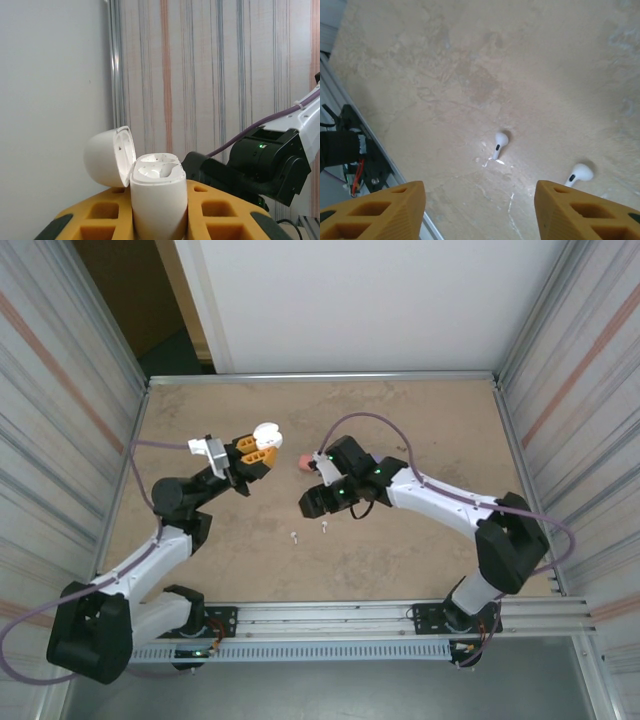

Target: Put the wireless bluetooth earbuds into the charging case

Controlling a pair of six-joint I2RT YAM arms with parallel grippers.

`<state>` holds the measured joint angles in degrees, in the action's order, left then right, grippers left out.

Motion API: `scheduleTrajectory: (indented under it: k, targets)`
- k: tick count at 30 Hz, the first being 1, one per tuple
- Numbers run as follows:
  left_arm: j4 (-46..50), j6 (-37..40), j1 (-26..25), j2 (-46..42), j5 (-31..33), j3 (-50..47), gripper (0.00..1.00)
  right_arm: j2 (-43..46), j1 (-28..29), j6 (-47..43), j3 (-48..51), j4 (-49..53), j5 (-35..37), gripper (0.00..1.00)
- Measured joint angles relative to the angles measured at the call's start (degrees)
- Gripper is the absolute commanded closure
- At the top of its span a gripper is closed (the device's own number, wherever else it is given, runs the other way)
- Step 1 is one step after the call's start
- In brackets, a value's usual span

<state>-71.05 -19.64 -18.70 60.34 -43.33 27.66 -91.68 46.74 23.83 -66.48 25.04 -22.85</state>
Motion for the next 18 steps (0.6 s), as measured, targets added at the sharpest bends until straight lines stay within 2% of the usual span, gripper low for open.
scheduleTrajectory:
  k: [10, 18]
  targets:
    - [2.49, 1.46, 0.00, -3.39, -0.02, -0.33, 1.00, -14.43, 6.14, 5.18, -9.18, 8.35, 3.04, 0.52]
    - [3.48, 1.86, 0.00, -4.11, -0.02, -0.33, 1.00, -18.64, 7.37, 6.23, -12.00, 11.23, 5.35, 0.55]
